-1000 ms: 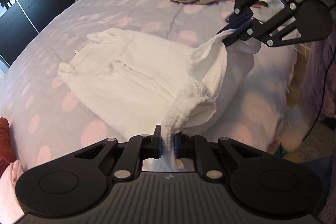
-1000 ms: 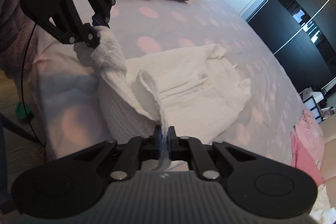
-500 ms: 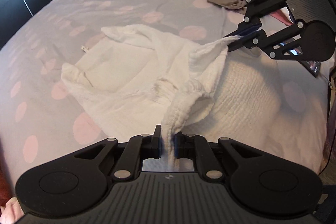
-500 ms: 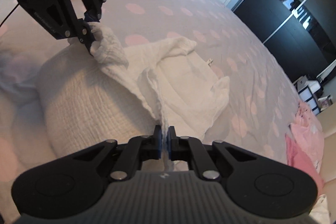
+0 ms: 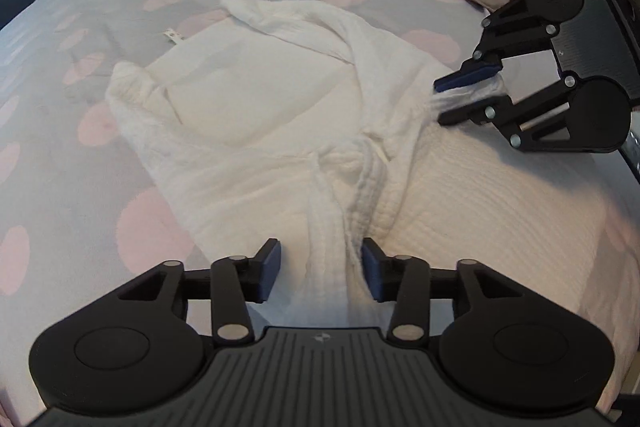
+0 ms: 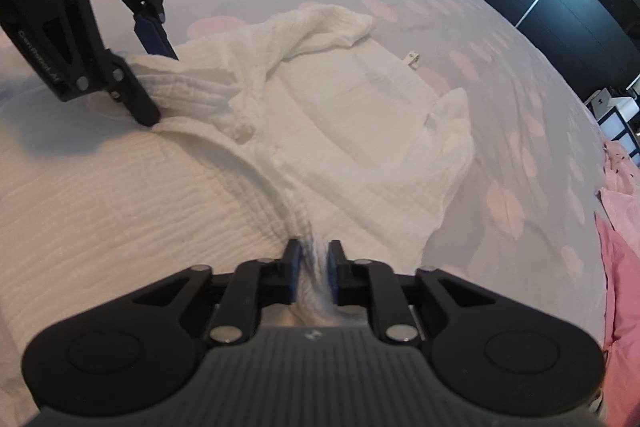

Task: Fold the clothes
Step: 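Open both tools and release the folded white top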

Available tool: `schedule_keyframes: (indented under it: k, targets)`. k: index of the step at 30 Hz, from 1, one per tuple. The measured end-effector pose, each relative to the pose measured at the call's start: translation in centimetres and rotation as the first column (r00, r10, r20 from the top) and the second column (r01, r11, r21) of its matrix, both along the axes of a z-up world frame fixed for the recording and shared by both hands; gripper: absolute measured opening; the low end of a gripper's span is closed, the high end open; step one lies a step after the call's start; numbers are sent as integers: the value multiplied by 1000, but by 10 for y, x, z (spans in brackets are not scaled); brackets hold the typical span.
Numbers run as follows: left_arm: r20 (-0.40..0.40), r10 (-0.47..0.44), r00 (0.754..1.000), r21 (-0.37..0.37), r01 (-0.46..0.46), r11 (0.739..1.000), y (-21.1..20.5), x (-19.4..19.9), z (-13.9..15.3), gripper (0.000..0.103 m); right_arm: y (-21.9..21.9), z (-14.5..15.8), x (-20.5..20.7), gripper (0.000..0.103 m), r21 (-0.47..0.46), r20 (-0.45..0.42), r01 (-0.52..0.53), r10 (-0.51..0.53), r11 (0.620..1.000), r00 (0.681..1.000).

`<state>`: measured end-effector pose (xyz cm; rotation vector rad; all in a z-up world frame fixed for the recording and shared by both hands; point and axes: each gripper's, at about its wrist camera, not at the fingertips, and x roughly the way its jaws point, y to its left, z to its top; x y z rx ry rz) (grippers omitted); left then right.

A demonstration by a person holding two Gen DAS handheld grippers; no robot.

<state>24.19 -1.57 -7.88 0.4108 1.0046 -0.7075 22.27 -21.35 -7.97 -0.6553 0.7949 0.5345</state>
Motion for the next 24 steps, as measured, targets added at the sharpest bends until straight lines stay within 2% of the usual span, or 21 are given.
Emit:
schedule_keyframes:
  k: [3,6,11,13,17,19,22,24]
  targets:
    - [68,84,994,-30,-82,996,7,3,16,44,-7,11,8,33,40,36,77,-78,996,996]
    - [119,146,982,-76,-137,988,12,4,37,44,-15,32,12,33,111,35,128,-132,986,991]
    - [158,115,981,-107,-99,989,1,-19,62,43,-23,63,-4,31,208,19,183,-191,961,981]
    - [154,104,983,-103,-89,991,-3,-32,65,41,-26,67,-15,26,241,-13,206,-209,948,978]
    - [99,87,991,-111,-76,991,-6,-63,58,37,-33,64,-43,25,291,-96,247,-229,924,969]
    - [72,85,994,-110,-76,991,-4,-81,50,32,-36,57,-59,12,298,-146,277,-243,913,959]
    - [37,62,997,-112,-58,992,-2,-103,35,31,-36,41,-86,12,289,-196,310,-261,906,945]
    - [24,67,997,-101,-64,993,-2,-112,22,31,-34,29,-99,12,278,-199,327,-279,903,940]
